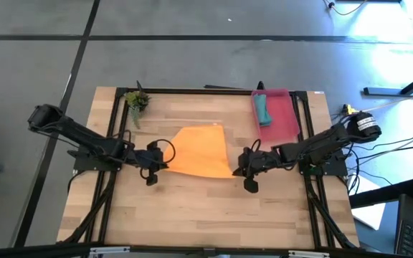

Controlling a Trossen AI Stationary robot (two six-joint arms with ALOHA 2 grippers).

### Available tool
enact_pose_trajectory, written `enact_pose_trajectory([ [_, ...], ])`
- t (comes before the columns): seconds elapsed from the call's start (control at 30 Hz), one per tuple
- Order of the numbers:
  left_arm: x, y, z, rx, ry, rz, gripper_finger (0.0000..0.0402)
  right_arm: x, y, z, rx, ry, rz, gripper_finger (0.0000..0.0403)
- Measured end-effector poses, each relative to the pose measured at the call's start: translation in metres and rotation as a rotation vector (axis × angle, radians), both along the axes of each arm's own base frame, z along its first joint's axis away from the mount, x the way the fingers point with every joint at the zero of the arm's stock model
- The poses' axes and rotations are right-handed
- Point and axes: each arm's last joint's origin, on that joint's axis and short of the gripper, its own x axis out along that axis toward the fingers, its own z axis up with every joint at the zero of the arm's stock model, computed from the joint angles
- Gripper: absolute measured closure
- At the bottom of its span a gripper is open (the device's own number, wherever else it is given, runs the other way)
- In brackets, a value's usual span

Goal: Roll microfiber towels into tight, uniform cylinder then place into a basket
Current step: Roll the yellow microfiber cloth on the table

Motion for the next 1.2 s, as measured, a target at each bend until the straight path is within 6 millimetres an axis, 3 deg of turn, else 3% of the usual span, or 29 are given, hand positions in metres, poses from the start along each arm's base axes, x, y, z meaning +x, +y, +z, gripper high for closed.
enact_pose_trajectory([
  [0.2,-0.002,-0.002,-0.002,-0.026,0.007,0.015,0.0402,0.003,0.001,-0.015,-0.012,0.039,0.004,0.0403],
  [0.47,-0.002,-0.001,-0.002,-0.059,0.007,0.049,0.0397,0.006,0.001,-0.013,-0.032,-0.002,-0.017,0.0402],
  [0.83,-0.004,-0.001,-0.004,-0.136,0.025,0.15,0.0327,0.006,0.001,-0.013,-0.046,-0.004,-0.005,0.0402],
  [1.07,0.003,0.011,0.001,-0.171,-0.046,0.221,0.0325,0.006,0.001,-0.013,-0.046,-0.004,-0.005,0.0402],
  [1.2,0.007,0.023,-0.001,-0.23,-0.053,0.347,0.0325,0.006,0.001,-0.013,-0.046,-0.004,-0.005,0.0402],
])
